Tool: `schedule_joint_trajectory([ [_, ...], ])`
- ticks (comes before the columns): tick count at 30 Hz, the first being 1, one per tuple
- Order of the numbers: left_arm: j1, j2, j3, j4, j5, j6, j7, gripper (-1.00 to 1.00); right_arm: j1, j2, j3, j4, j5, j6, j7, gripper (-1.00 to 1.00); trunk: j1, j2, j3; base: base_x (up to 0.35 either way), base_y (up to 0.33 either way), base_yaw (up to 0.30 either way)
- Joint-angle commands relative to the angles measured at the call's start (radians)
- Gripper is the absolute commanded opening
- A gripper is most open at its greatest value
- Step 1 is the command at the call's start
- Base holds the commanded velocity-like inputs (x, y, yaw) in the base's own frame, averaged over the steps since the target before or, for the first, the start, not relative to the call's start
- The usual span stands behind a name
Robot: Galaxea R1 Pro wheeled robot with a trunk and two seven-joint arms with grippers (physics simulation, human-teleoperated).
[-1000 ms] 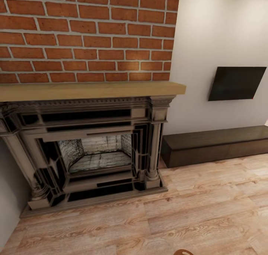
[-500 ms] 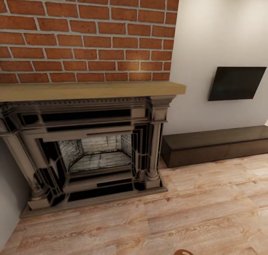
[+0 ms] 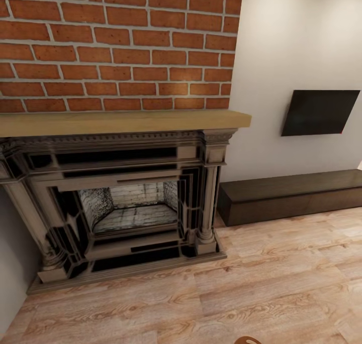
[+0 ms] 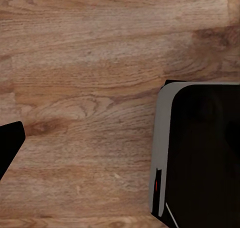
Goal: Put the three can of soda from the living room inside the tash can in the kitchen.
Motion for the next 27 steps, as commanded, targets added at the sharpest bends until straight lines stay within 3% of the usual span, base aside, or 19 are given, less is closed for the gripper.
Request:
schedule_joint_trajectory([
  [1, 0.0, 0.0, 0.0, 0.0, 0.001, 0.0, 0.0, 1.0, 0.0, 0.0, 0.0, 0.0, 0.0, 0.0, 0.0, 1.0, 0.0, 0.0, 0.0, 0.0, 0.0, 0.0],
  [13, -0.005, -0.028, 0.001, -0.005, 0.005, 0.0, 0.001, 1.0, 0.0, 0.0, 0.0, 0.0, 0.0, 0.0, 0.0, 1.0, 0.0, 0.0, 0.0, 0.0, 0.0, 0.0],
  [27, -0.008, -0.036, 0.001, -0.006, 0.004, 0.0, 0.001, 1.0, 0.0, 0.0, 0.0, 0.0, 0.0, 0.0, 0.0, 1.0, 0.0, 0.0, 0.0, 0.0, 0.0, 0.0],
])
